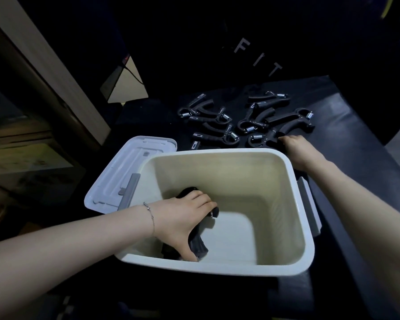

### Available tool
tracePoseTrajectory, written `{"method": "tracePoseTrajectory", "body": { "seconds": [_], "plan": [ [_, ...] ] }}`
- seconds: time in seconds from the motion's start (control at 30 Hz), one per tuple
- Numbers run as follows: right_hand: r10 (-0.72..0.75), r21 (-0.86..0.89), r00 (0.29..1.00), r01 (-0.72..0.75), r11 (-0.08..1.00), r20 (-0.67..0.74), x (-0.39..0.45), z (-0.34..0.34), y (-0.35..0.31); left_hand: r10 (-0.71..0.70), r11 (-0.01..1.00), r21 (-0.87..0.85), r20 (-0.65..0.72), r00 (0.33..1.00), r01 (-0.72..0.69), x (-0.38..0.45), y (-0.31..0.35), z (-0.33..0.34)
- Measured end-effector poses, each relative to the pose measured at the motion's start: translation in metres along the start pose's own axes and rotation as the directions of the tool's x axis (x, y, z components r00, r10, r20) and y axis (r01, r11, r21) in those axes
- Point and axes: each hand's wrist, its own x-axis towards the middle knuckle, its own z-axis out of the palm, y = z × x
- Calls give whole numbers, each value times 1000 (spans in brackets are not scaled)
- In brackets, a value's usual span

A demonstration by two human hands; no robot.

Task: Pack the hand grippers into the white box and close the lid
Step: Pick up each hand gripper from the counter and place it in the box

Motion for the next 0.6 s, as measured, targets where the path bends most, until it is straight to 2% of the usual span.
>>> {"method": "tracePoseTrajectory", "body": {
  "seconds": [0.13, 0.23, 0.43, 0.5, 0.6],
  "plan": [
    [-3, -6, 1000, 3, 1000, -31, -16, -2, -9, -44, 999, 11, 9, 999, 44, -2, -2, 1],
    [56, 18, 995, -55, 998, -81, -31, -9, -12, -60, 998, 7, 32, 998, 60, -2, -2, -2],
    [181, 140, 936, -144, 980, -301, -52, -43, -16, -107, 993, -31, 103, 989, 111, -5, -1, -13],
    [184, 176, 908, -124, 976, -377, -56, -64, -24, -116, 986, -113, 54, 992, 122, -9, 0, -29],
    [155, 217, 850, -49, 975, -504, -63, -98, -51, -119, 952, -298, -148, 982, 70, -19, -1, -62]
  ]
}}
